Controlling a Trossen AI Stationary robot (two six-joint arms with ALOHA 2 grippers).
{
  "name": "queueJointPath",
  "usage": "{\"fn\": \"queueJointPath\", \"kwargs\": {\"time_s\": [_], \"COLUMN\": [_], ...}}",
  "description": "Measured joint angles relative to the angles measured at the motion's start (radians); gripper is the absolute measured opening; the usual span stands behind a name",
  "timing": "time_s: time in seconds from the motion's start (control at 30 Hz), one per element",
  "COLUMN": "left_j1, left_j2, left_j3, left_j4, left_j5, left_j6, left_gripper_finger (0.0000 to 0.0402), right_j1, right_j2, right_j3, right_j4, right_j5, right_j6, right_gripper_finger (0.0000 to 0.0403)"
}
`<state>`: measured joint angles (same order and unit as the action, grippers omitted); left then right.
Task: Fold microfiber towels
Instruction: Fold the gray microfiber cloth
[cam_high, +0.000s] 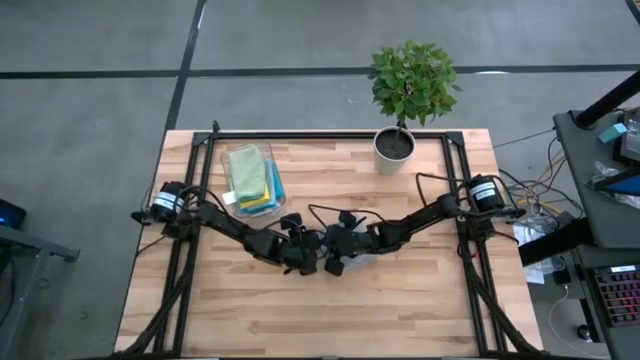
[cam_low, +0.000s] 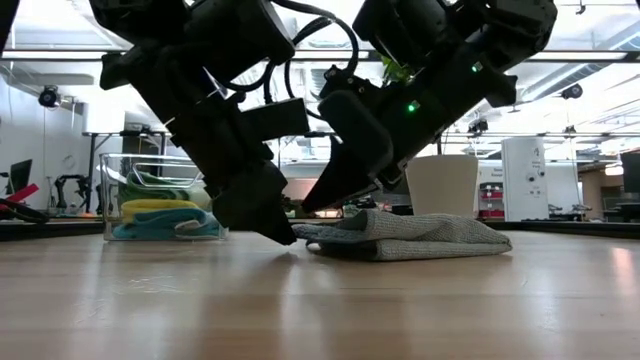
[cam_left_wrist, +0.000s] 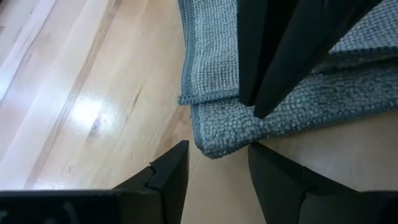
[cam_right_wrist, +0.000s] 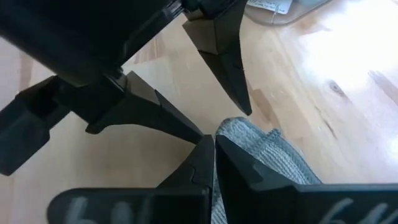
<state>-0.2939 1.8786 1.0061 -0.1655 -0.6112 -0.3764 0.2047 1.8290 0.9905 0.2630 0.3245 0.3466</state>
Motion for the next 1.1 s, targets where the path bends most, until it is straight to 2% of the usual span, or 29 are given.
{"fn": "queueJointPath", "kwargs": {"time_s": [0.13, 0.43, 0.6, 0.9, 1.1], "left_j1": [0.005, 0.018, 0.019, 0.02, 0.019], "left_j2": [-0.001, 0.011, 0.013, 0.013, 0.003], "left_j3": [0.0, -0.003, -0.004, -0.005, -0.005], "left_j4": [0.0, -0.001, 0.0, 0.001, -0.001], "left_j5": [0.0, -0.001, -0.002, 0.0, 0.026], "left_j6": [0.015, 0.016, 0.015, 0.018, 0.099], "left_gripper_finger": [0.015, 0.015, 0.015, 0.015, 0.015], "right_j1": [-0.002, -0.009, -0.009, -0.009, -0.009], "right_j2": [-0.008, -0.007, -0.007, -0.007, -0.005], "right_j3": [0.0, -0.001, -0.003, -0.011, -0.053], "right_j4": [0.0, -0.043, -0.046, -0.049, -0.051], "right_j5": [0.008, 0.004, 0.014, 0.016, 0.017], "right_j6": [0.002, 0.047, 0.046, 0.046, 0.035], "right_gripper_finger": [0.0016, 0.0091, 0.0115, 0.01, 0.0077]}}
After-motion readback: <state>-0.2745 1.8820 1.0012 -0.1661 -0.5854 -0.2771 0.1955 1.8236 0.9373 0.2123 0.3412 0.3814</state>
